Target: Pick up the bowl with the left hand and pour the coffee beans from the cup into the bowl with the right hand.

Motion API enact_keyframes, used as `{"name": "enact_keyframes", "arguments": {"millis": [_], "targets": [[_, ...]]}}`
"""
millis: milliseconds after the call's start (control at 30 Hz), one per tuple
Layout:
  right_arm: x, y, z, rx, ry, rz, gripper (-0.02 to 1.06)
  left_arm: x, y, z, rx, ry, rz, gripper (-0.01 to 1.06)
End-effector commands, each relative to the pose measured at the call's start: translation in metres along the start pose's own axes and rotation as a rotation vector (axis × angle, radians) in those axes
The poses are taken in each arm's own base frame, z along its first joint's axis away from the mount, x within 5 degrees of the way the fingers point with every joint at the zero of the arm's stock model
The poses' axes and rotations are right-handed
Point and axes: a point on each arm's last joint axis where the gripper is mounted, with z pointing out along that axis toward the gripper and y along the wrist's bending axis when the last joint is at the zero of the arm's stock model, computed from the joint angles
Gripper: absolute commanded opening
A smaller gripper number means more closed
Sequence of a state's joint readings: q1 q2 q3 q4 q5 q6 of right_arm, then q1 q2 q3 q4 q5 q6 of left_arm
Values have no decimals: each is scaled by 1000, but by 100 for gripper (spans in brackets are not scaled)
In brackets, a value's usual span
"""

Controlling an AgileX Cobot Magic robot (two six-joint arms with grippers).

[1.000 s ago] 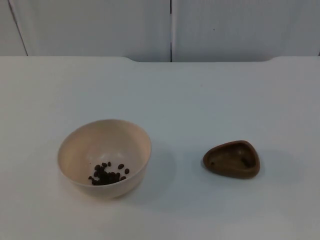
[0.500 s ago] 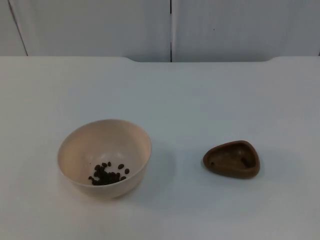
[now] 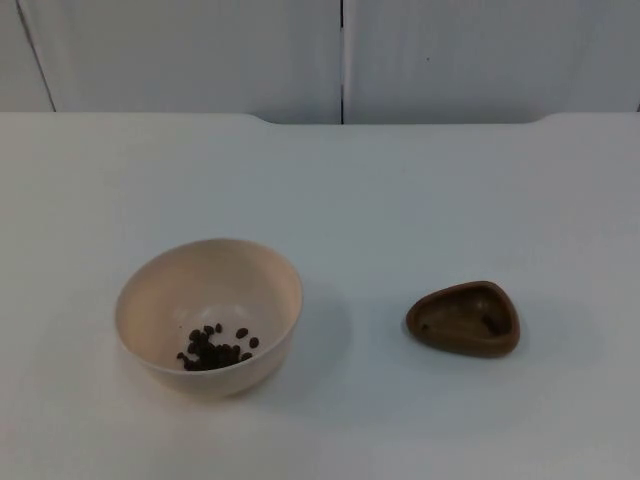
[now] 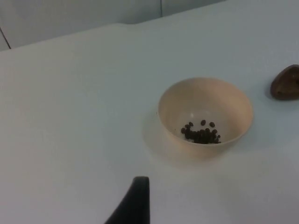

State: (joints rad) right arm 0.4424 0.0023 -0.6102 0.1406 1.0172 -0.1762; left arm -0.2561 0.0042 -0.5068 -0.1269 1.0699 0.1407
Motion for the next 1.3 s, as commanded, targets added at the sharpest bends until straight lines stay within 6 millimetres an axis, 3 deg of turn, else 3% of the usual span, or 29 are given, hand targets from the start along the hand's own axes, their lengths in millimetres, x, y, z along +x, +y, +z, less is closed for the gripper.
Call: {"name": "enact_keyframes", "arguments": {"millis": [0, 400, 600, 1267], "targets": [[6, 0, 3, 2, 47, -5, 67, 3, 1, 1, -8, 13, -5, 95], [12, -6, 3, 69, 106, 15, 67, 3, 1, 1, -8, 13, -5, 95], [28, -7, 19, 68, 169, 35, 67, 3, 1, 1, -8, 13, -5, 95], [27, -10, 18, 110, 167, 61, 67, 3, 1, 1, -12, 13, -2, 95]]}}
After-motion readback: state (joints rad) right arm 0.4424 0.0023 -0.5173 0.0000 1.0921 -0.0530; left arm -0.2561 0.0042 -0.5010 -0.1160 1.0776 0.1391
